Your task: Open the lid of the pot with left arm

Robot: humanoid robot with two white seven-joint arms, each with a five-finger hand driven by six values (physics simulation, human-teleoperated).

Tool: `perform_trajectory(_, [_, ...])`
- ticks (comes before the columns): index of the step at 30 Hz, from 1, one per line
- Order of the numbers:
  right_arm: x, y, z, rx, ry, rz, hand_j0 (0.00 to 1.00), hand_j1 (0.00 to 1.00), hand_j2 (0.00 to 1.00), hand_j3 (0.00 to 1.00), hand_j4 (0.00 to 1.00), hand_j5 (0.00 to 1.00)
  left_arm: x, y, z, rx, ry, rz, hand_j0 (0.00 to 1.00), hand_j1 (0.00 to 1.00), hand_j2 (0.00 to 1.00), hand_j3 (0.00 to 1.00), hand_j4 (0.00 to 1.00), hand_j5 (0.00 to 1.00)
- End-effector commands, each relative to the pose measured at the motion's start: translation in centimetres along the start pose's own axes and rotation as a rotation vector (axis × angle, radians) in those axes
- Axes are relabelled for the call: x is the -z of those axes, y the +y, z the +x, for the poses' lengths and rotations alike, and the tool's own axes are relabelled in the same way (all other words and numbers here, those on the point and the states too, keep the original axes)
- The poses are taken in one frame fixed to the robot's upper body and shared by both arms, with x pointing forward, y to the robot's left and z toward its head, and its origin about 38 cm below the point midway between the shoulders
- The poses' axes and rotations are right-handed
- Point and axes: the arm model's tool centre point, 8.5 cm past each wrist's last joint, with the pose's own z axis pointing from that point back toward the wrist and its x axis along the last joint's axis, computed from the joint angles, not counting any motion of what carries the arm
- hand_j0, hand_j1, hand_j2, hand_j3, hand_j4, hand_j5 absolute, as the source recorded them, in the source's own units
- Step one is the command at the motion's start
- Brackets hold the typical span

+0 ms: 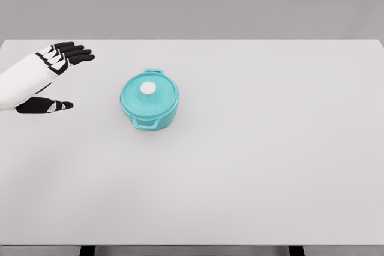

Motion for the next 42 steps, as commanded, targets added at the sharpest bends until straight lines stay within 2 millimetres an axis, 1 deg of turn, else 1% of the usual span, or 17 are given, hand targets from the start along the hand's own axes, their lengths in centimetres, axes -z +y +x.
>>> perform_trajectory(1, [0.0, 0.0, 0.1, 0.012, -0.002, -0.005, 1.0, 1.0, 1.0, 1.0, 1.0, 1.0, 0.0, 0.1, 0.0, -0.005, 0.0, 0.004, 1.0, 1.0, 1.0, 1.0, 1.0, 1.0])
perform_trajectory(3, [0.0, 0.0, -0.1, 0.006, 0.002, -0.004, 1.0, 1.0, 1.0, 1.0, 1.0, 1.0, 0.0, 0.1, 0.0, 0.0, 0.0, -0.001, 1.0, 1.0, 1.0, 1.0, 1.0, 1.0])
perform_trajectory(5, [0.0, 0.0, -0.1, 0.004, 0.002, -0.003, 1.0, 1.0, 1.0, 1.0, 1.0, 1.0, 0.1, -0.6, 0.0, 0.002, -0.004, -0.09, 1.0, 1.0, 1.0, 1.0, 1.0, 1.0])
perform_trajectory(7, [0.0, 0.0, -0.1, 0.003, 0.002, -0.003, 1.0, 1.0, 1.0, 1.0, 1.0, 1.0, 0.6, 0.0, -0.1, 0.041, -0.008, -0.114, 1.0, 1.0, 1.0, 1.0, 1.0, 1.0])
perform_trajectory(12, [0.0, 0.0, -0.1, 0.003, 0.002, -0.003, 1.0, 1.0, 1.0, 1.0, 1.0, 1.0, 1.7, -1.8, 0.2, 0.106, -0.018, -0.168, 1.0, 1.0, 1.0, 1.0, 1.0, 1.0])
perform_trajectory(14, [0.0, 0.0, -0.1, 0.004, 0.002, -0.003, 1.0, 1.0, 1.0, 1.0, 1.0, 1.0, 3.1, -1.2, 0.6, 0.145, -0.08, -0.238, 1.0, 1.0, 1.0, 1.0, 1.0, 1.0])
perform_trajectory(16, [0.0, 0.0, -0.1, 0.003, 0.002, -0.003, 1.0, 1.0, 1.0, 1.0, 1.0, 1.0, 3.5, 0.1, 0.1, 0.199, -0.09, -0.282, 1.0, 1.0, 1.0, 1.0, 1.0, 1.0])
perform_trajectory(18, [0.0, 0.0, -0.1, 0.004, 0.002, -0.003, 1.0, 1.0, 1.0, 1.0, 1.0, 1.0, 5.8, 1.6, 0.6, 0.27, -0.144, -0.313, 1.0, 1.0, 1.0, 1.0, 1.0, 1.0])
perform_trajectory(20, [0.0, 0.0, -0.1, 0.004, 0.002, -0.003, 1.0, 1.0, 1.0, 1.0, 1.0, 1.0, 7.6, 1.2, 1.3, 0.357, -0.198, -0.38, 1.0, 1.0, 1.0, 1.0, 1.0, 1.0])
perform_trajectory(21, [0.0, 0.0, -0.1, 0.003, 0.002, -0.003, 1.0, 1.0, 1.0, 1.0, 1.0, 1.0, 8.5, 1.9, 1.3, 0.414, -0.208, -0.388, 1.0, 1.0, 1.0, 1.0, 1.0, 1.0])
perform_trajectory(23, [0.0, 0.0, -0.1, 0.004, 0.002, -0.003, 1.0, 1.0, 1.0, 1.0, 1.0, 1.0, 10.9, 2.4, 0.7, 0.507, -0.207, -0.402, 1.0, 1.0, 1.0, 1.0, 1.0, 1.0])
perform_trajectory(26, [0.0, 0.0, -0.1, 0.004, 0.002, -0.003, 1.0, 1.0, 1.0, 1.0, 1.0, 1.0, 14.5, -0.4, 2.9, 0.52, -0.314, -0.446, 1.0, 1.0, 1.0, 1.0, 1.0, 1.0])
perform_trajectory(28, [0.0, 0.0, -0.1, 0.004, 0.002, -0.003, 1.0, 1.0, 1.0, 1.0, 1.0, 1.0, 15.4, -1.5, 3.5, 0.499, -0.338, -0.45, 1.0, 1.0, 1.0, 1.0, 1.0, 1.0])
perform_trajectory(29, [0.0, 0.0, -0.1, 0.003, 0.002, -0.003, 1.0, 1.0, 1.0, 1.0, 1.0, 1.0, 15.7, -2.0, 3.7, 0.494, -0.348, -0.456, 1.0, 1.0, 1.0, 1.0, 1.0, 1.0])
perform_trajectory(33, [0.0, 0.0, -0.1, 0.004, 0.002, -0.003, 1.0, 1.0, 1.0, 1.0, 1.0, 1.0, 16.0, -1.5, 3.5, 0.509, -0.345, -0.458, 1.0, 1.0, 1.0, 1.0, 1.0, 1.0])
perform_trajectory(36, [0.0, 0.0, -0.1, 0.004, 0.002, -0.003, 1.0, 1.0, 1.0, 1.0, 1.0, 1.0, 17.2, -1.6, 4.4, 0.538, -0.402, -0.512, 1.0, 1.0, 1.0, 1.0, 1.0, 1.0])
perform_trajectory(42, [0.0, 0.0, -0.1, 0.004, 0.002, -0.003, 1.0, 1.0, 1.0, 1.0, 1.0, 1.0, 17.4, -3.1, 2.6, 0.44, -0.365, -0.564, 1.0, 1.0, 1.0, 1.0, 1.0, 1.0])
